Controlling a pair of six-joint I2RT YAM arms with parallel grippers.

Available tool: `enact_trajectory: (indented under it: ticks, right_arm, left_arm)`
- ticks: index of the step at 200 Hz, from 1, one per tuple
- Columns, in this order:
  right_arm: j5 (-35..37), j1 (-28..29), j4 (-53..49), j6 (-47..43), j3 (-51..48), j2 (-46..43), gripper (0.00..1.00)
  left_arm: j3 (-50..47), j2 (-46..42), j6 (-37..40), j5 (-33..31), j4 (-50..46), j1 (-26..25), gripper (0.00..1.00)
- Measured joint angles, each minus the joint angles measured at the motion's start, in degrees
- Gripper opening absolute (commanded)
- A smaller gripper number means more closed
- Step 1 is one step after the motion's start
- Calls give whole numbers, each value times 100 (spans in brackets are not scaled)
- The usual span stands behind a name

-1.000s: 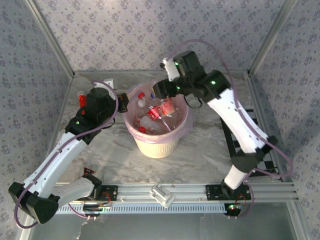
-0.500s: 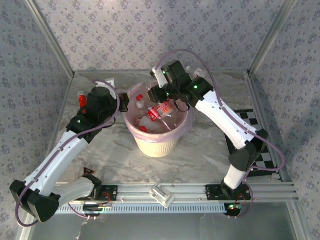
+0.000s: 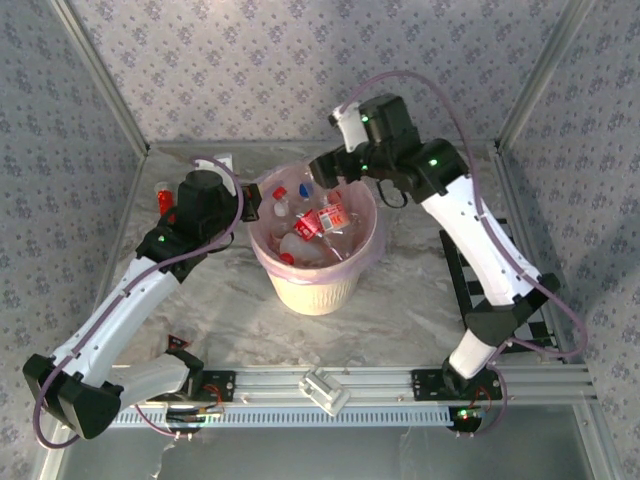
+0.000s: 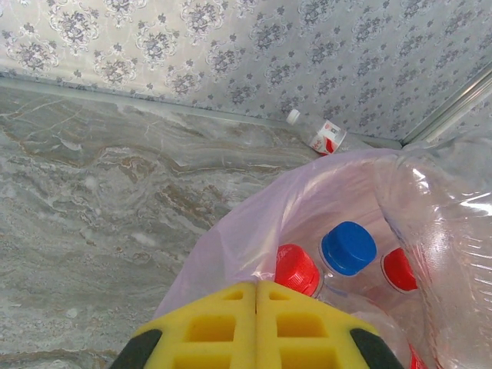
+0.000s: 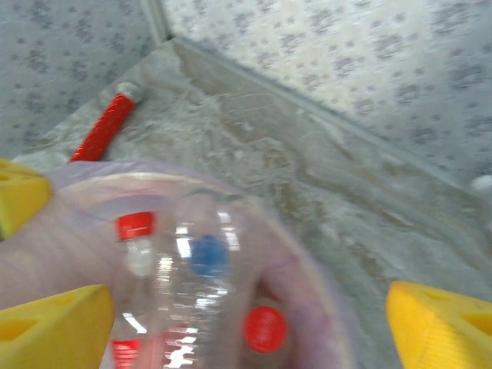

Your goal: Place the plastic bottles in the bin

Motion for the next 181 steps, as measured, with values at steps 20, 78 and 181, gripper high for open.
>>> enact_trajectory:
  ticks: [20,78,181]
  right_arm:
    - [87,-560,146,-203,-389,-258,100]
    - [153,-2358,295,-387,-1010,205,100]
    - [675,-3252,603,-426,323,3532,100]
  left_arm:
    - [20,0,2,0,-46,-2,0]
    - [74,57,-4,98,-68,31,0]
    - [229,136,-114,280,-238,111,0]
